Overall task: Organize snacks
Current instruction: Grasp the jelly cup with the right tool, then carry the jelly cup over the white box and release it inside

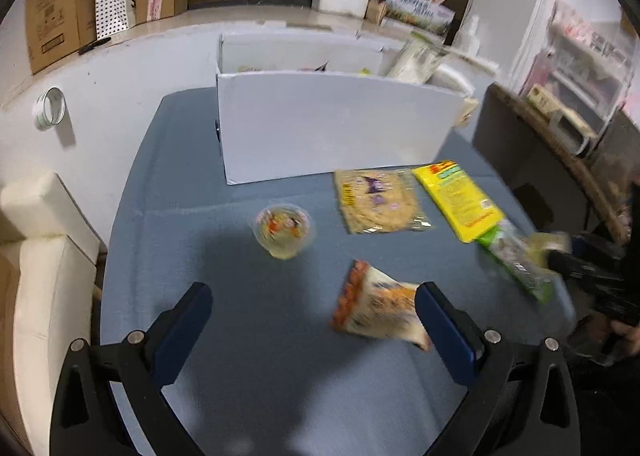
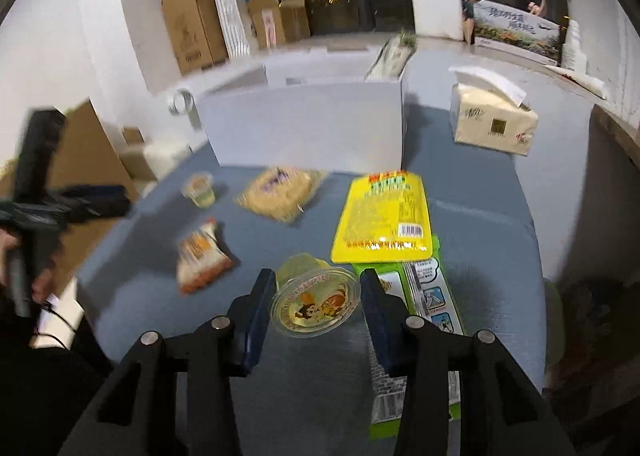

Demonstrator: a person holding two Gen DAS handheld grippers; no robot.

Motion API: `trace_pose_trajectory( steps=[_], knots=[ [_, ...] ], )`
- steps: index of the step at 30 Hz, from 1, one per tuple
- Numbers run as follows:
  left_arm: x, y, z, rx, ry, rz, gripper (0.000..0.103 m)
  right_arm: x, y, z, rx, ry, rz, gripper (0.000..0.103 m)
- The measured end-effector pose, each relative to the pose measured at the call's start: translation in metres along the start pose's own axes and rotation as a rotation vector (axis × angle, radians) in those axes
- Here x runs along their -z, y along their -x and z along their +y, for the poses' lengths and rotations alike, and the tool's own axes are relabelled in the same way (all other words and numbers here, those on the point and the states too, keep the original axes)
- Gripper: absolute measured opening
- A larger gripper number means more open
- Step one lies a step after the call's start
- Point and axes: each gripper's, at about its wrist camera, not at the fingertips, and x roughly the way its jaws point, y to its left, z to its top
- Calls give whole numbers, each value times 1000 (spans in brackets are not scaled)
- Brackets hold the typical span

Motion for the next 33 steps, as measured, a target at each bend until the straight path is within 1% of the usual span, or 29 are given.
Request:
trace_pose_trajectory(
  steps=[1, 3, 5, 10, 11, 12, 13, 14, 16, 18, 21, 27, 31, 33],
  knots=[
    [-6, -9, 2, -7, 1, 10, 103, -2, 4, 2, -9, -5, -6, 47],
    [-18, -26, 5, -18, 9, 17, 103, -5, 8, 9, 7, 4, -8, 47],
    [-25, -39, 7, -30, 11, 31, 103, -7, 9, 11, 2, 0, -8, 47],
    [-37, -72, 8, -94, -8, 88, 103, -5, 9, 14, -10, 2, -7, 47],
    [-37, -75, 8, -105, -13, 91, 99, -5, 8, 14, -6, 1, -7, 47],
    [-37, -78, 8, -119, -17, 99, 77, -5, 8, 14, -5, -1, -6, 47],
    [-36, -80, 9, -125, -13, 110, 59, -5, 7, 13, -7, -3, -4, 47],
    [-35, -81, 11, -113, 4, 123, 51, -4, 6, 14, 0, -3, -2, 47],
    [-32, -76, 13, -94, 14, 114, 51, -2, 5, 14, 3, -4, 5, 47],
    [-28, -66, 14, -59, 19, 93, 51, -1, 5, 15, -7, -9, 2, 47],
    [-26, -45, 13, -51, 21, 53, 51, -2, 5, 16, 0, -3, 0, 47],
    [-27, 23, 3, -8, 18, -66, 51, -10, 8, 16, -5, -30, -28, 47],
    [-38, 67, -9, -15, -28, -155, 51, -19, 12, 17, -28, -63, -63, 47],
    [-52, 83, -14, -15, -52, -193, 51, -26, 12, 19, -31, -68, -70, 47]
  ],
)
